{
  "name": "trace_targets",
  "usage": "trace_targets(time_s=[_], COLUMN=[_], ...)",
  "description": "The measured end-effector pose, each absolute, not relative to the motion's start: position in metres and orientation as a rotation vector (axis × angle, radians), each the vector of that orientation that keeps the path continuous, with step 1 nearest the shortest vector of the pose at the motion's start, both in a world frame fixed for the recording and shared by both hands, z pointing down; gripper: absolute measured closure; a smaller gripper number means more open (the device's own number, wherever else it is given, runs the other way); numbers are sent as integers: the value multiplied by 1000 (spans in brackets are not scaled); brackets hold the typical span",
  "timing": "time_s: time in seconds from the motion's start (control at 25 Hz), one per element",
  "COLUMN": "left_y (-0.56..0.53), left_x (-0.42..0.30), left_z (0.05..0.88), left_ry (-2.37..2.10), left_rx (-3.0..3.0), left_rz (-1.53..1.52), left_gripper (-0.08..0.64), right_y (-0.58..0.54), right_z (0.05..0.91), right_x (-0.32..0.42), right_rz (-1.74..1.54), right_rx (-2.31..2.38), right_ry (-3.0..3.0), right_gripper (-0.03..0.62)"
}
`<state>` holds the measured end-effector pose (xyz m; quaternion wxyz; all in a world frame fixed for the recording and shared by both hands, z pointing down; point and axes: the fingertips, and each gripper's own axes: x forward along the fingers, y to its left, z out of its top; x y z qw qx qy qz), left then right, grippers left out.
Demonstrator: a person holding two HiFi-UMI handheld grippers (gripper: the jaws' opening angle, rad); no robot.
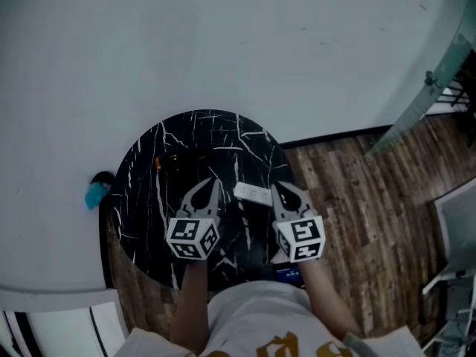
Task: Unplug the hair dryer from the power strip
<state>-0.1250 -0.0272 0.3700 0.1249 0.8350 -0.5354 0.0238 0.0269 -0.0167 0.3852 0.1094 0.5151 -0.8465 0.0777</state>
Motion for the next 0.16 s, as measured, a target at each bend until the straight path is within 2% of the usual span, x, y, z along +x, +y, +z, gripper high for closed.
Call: trace_targets(time_s=[0.16], left_y=[-25], left_x=[-115], left_z=[372], left_ry=[-1536], left_rx=[2461], left_rz=[87], left_gripper=[560], right_y=[-11], right_z=[386], right_x=[37], right_rz=[230], right_rx=[1528], right_ry=[-2467], right_gripper=[594])
